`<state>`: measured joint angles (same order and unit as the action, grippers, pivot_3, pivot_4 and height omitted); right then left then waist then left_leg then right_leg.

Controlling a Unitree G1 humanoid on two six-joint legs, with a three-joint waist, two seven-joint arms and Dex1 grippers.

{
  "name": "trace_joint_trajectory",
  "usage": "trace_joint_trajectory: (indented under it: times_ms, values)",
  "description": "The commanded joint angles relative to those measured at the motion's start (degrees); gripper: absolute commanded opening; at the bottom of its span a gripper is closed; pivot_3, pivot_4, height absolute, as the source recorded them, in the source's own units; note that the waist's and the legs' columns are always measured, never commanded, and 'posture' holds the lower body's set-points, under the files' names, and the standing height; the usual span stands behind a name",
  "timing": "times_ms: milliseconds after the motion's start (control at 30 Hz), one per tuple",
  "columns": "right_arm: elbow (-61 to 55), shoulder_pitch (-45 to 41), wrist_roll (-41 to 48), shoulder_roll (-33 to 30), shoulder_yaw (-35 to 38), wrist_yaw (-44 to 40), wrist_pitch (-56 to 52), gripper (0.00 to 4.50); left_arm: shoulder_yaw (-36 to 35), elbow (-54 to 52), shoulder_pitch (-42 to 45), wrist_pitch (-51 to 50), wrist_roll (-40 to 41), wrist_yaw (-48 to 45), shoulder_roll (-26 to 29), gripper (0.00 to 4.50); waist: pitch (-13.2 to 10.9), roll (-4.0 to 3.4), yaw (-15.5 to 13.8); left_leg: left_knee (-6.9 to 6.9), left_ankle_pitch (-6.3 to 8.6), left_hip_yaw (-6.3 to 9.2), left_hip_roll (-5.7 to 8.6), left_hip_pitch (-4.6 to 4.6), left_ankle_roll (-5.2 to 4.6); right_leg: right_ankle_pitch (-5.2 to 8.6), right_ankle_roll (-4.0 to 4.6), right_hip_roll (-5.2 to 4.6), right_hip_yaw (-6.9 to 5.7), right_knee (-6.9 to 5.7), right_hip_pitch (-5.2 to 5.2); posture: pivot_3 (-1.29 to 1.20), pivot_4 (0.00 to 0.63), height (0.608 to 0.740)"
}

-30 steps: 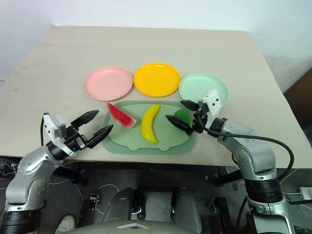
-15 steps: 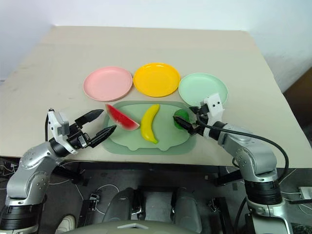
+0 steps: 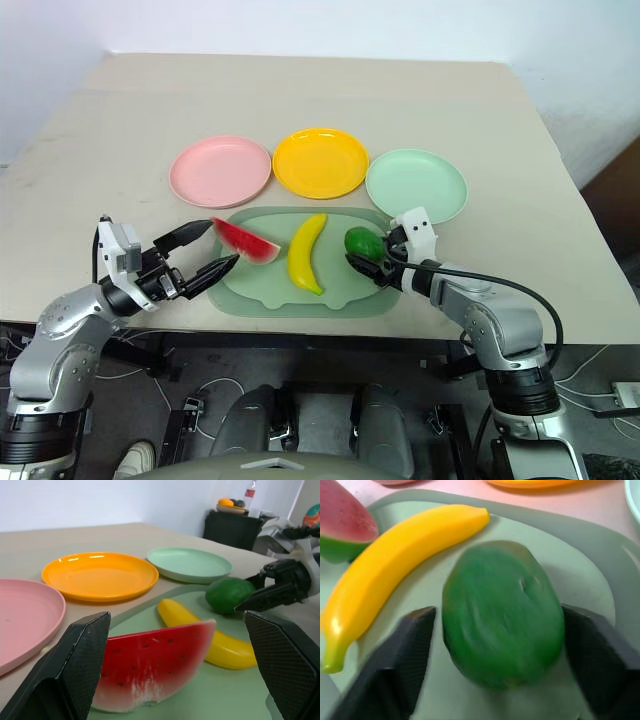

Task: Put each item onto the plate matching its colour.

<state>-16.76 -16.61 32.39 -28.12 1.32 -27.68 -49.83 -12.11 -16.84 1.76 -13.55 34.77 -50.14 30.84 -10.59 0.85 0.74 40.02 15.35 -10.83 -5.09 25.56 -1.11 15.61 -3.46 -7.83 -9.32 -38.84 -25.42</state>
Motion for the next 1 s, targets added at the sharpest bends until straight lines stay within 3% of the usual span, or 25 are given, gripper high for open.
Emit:
trace_joint_trajectory:
  times_ms: [33,267,633,800,833,867,933,1000]
  values:
    - [-5.19,-0.97,2.91,-1.13,3.66,-1.96,0.73,2.72,-1.19,-0.32,0.45,0.34,0.62,-0.3,0.65,4.5,-0.01,-0.01,-0.05,0.0,0.0,0.0,0.0,0.0,0.0,0.0,0.0,0.0,0.0,0.0,0.0,0.0,0.15,0.695]
    - [-0.53,-10.6,1.64,-1.62,6.71,-0.09,2.62,2.71,-0.9,-1.77,-1.02,0.6,0.45,0.72,0.01,4.5,-0.01,-0.02,0.11,0.0,0.0,0.0,-0.01,-0.01,0.0,0.0,0.01,0.01,0.0,0.0,-0.01,0.0,0.15,0.695]
    - [46.39,-31.69,-21.18,0.26,-3.46,4.33,20.21,2.71,-2.14,-6.04,-5.25,0.69,0.57,3.83,-0.19,4.5,-0.04,-0.06,0.47,0.01,-0.21,-0.14,0.11,0.03,0.33,-0.01,-0.01,0.01,0.04,-0.05,-0.07,0.0,0.15,0.695]
    - [57.26,-36.23,-26.05,1.33,-4.23,5.91,25.5,2.71,-2.71,-6.92,-6.65,1.22,0.43,4.89,-0.29,4.5,-0.07,-0.12,0.45,0.0,-0.25,-0.18,0.1,0.02,0.39,0.0,-0.01,0.03,0.07,-0.16,-0.13,0.0,0.15,0.695]
    - [57.71,-36.51,-26.2,1.38,-3.75,5.94,25.81,3.42,-2.71,-7.03,-6.94,1.32,0.47,4.85,-0.28,4.5,-0.07,-0.12,0.42,0.01,-0.25,-0.17,0.1,0.02,0.39,0.0,-0.01,0.02,0.07,-0.16,-0.12,0.0,0.15,0.695]
    - [57.33,-36.57,-26.03,1.31,-3.14,5.65,25.82,3.76,-2.78,-6.98,-7.08,1.41,0.53,4.81,-0.26,4.5,-0.07,-0.12,0.36,0.01,-0.25,-0.17,0.1,0.02,0.39,0.0,-0.02,0.01,0.07,-0.16,-0.12,0.0,0.15,0.695]
    - [55.6,-36.33,-25.81,0.96,-2.24,5.48,25.3,4.32,-2.91,-6.66,-7.08,1.58,0.57,4.71,-0.16,4.5,-0.09,-0.15,0.41,0.01,-0.24,-0.18,0.1,0.04,0.39,0.0,-0.02,0.01,0.08,-0.16,-0.13,0.0,0.15,0.695]
    - [53.46,-35.9,-25.93,0.45,-1.76,5.87,24.49,4.46,-2.96,-6.35,-6.95,1.68,0.58,4.6,-0.08,4.5,-0.11,-0.18,0.43,0.01,-0.25,-0.18,0.09,0.04,0.39,0.0,-0.02,0.01,0.08,-0.17,-0.15,0.0,0.15,0.695]
